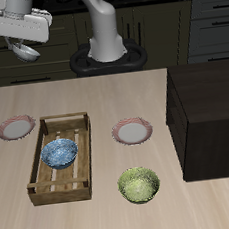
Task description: Place the white bowl on the off-center plate and place the blue bowl on top of the wooden shelf
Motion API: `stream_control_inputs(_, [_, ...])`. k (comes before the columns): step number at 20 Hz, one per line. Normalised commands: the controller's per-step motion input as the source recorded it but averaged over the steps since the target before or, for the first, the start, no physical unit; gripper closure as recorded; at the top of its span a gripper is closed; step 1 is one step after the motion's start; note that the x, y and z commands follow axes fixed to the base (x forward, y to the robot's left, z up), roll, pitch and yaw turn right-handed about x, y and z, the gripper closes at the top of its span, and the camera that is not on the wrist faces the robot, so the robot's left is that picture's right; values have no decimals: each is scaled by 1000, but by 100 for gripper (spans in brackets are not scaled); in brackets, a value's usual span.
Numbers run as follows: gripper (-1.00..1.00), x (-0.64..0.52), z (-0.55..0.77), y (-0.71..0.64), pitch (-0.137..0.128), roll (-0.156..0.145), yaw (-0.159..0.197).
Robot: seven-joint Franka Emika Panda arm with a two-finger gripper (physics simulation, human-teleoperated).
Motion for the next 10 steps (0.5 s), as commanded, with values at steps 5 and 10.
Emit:
stream_control_inputs(5, [100, -25, -163, -115, -15, 8, 16])
stream_control_inputs(10, [100, -58, -64, -245, -28, 41, -52])
